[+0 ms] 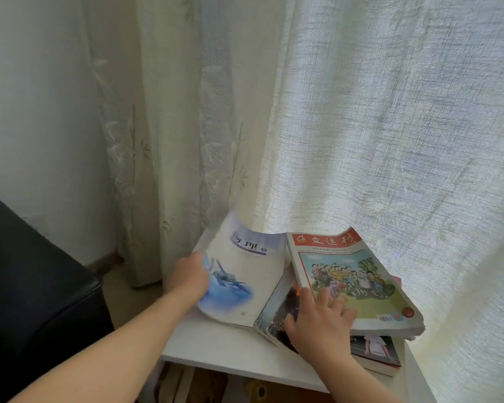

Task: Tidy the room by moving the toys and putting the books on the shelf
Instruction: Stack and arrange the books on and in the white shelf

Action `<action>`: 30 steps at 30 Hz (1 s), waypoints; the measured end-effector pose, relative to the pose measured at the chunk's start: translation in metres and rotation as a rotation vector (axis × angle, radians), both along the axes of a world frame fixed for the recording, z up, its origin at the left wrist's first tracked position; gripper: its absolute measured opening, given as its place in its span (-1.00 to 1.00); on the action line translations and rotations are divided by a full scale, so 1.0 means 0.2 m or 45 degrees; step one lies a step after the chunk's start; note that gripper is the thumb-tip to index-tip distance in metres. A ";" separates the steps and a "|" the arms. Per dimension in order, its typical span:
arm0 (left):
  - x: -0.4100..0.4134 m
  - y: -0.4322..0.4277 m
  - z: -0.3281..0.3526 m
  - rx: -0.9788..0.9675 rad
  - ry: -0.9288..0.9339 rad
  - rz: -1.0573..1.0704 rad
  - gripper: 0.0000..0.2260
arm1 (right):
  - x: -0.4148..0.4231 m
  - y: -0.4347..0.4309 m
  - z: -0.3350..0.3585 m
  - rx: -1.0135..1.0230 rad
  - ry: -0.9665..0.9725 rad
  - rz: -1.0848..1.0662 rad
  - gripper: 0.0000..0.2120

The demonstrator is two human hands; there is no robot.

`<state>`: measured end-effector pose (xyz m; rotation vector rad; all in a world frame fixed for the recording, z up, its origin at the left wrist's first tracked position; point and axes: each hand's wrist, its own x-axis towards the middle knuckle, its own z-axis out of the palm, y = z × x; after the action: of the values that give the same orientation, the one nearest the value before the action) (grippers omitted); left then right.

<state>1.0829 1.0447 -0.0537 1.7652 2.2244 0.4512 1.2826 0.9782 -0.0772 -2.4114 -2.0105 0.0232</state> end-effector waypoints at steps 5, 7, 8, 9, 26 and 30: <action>0.14 -0.14 0.05 0.348 0.211 -0.378 -0.76 | 0.01 -0.02 0.02 -0.019 0.015 0.025 -0.46; 0.13 -0.13 0.07 0.402 -0.073 -0.307 -0.74 | 0.02 -0.04 0.01 -0.026 0.037 0.041 -0.38; 0.11 -0.12 0.08 0.398 -0.238 -0.233 -0.72 | 0.03 -0.04 0.01 -0.029 0.053 0.049 -0.33; 0.08 -0.11 0.08 0.378 -0.384 -0.145 -0.70 | 0.03 -0.05 0.01 -0.032 0.069 0.055 -0.29; 0.58 -0.12 -0.16 -0.306 -0.556 -0.207 -0.62 | 0.17 -0.08 0.00 0.017 0.149 0.134 -0.24; 0.61 -0.08 -0.14 -0.435 -0.662 -0.163 -0.66 | 0.22 -0.10 -0.02 0.057 0.195 0.160 -0.29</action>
<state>1.2045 1.0289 -0.0815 1.4057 1.6993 0.4138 1.3263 0.9581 -0.0812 -2.1810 -2.0658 0.1565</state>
